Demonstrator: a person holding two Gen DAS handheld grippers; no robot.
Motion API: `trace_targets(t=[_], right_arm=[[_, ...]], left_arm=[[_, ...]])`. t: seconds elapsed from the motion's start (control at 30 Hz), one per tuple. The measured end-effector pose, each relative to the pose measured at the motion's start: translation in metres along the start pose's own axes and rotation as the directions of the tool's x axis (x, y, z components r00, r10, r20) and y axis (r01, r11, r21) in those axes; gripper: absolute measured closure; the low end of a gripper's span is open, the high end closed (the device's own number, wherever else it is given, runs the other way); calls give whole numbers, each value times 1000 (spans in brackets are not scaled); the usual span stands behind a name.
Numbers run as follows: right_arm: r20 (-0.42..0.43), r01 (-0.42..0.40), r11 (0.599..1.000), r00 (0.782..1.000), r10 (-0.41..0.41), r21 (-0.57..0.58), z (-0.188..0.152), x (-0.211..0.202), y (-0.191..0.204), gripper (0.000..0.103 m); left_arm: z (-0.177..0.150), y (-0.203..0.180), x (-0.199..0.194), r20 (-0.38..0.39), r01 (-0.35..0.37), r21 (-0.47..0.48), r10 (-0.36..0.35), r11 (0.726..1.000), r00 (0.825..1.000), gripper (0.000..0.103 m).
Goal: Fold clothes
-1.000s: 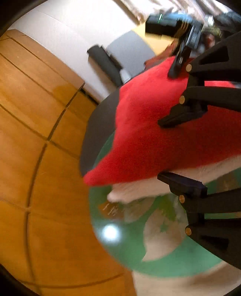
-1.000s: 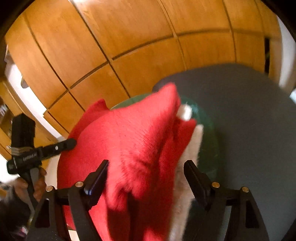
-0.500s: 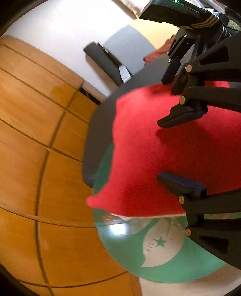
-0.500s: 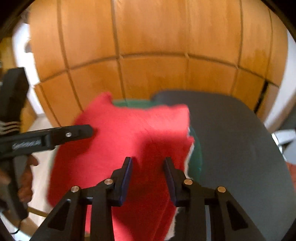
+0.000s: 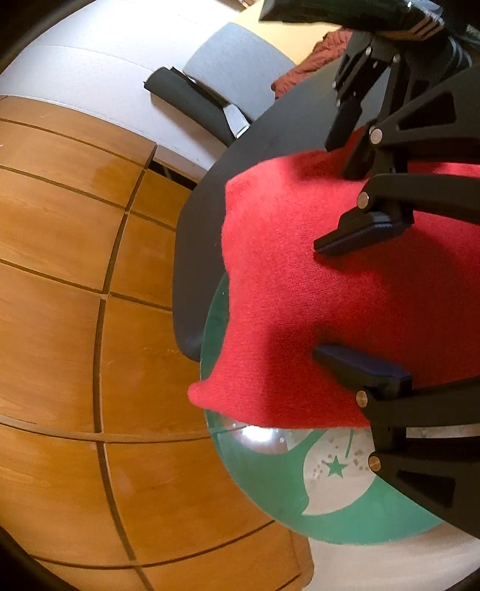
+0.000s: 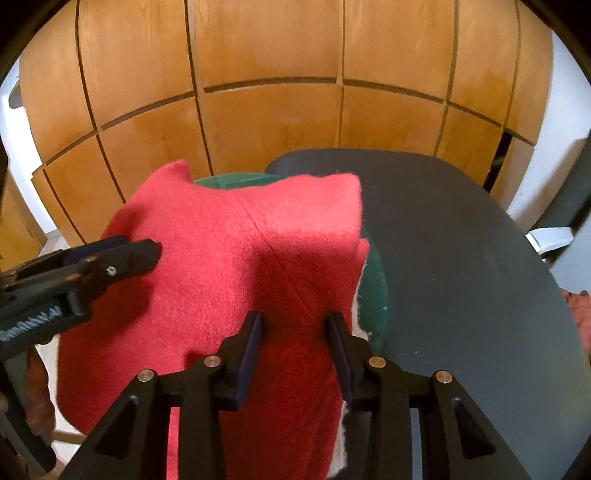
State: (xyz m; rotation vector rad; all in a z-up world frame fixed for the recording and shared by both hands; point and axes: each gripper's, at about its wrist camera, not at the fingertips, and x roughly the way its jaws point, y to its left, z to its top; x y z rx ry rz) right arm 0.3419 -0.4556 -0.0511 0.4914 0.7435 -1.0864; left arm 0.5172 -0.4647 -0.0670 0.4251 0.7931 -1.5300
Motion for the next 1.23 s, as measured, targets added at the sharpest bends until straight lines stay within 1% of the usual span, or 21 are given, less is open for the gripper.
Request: trace_targets(t=[0.07,0.13,0.2,0.23,0.27,0.3,0.37,0.43,0.47,0.57,0.9,0.93,1.0,1.07,1.13,1.23], right_arm=[[19,17,1000,1000,-18,9,1,-8,3,61],[40,34,999,999,-35,24,2,-17,6,59],[53,48,998,997,-50,40,8,-16,7,51],[57,51,998,997,-54,49,9,-17,8,49],[62,50,997,997,-54,57,8,-20,9,44],[64,53,996,996,-57,65,7,-22,9,40],[62,65,995,996,-70,79,3,-25,11,38],[65,76,993,995,-82,94,0,-27,12,33],[66,76,992,994,-83,102,-2,-29,13,30],[74,68,991,994,-77,117,-8,-35,17,27],[79,86,983,992,-100,163,-25,-46,21,20],[78,90,982,991,-104,168,-26,-47,21,20],[76,97,979,991,-112,177,-27,-48,21,20],[77,103,979,990,-118,178,-28,-51,23,20],[77,113,978,989,-128,174,-28,-52,25,20],[77,131,976,986,-146,173,-27,-53,28,19]], left_arm=[[1,-1,-4,6,-23,6,23,1000,1000,52],[0,-3,-11,14,-68,20,68,997,998,52],[-2,-5,-19,25,-117,34,116,993,993,50],[-3,-7,-22,31,-141,42,140,989,990,49],[-4,-9,-25,37,-173,51,171,984,985,45],[-5,-12,-28,41,-198,61,196,978,980,45],[-9,-14,-35,46,-219,76,216,973,975,44],[-12,-18,-41,48,-260,90,257,961,965,44],[-13,-20,-43,48,-280,102,276,955,960,44],[-16,-23,-53,63,-309,109,303,945,951,44],[-26,-28,-58,49,-335,136,331,932,942,44],[-28,-29,-58,51,-327,130,323,936,945,45],[-30,-29,-61,65,-305,112,299,946,952,52],[-30,-27,-64,65,-260,88,255,962,965,54],[-29,-26,-70,81,-250,67,244,966,966,57],[-27,-28,-73,94,-266,61,259,962,961,57]])
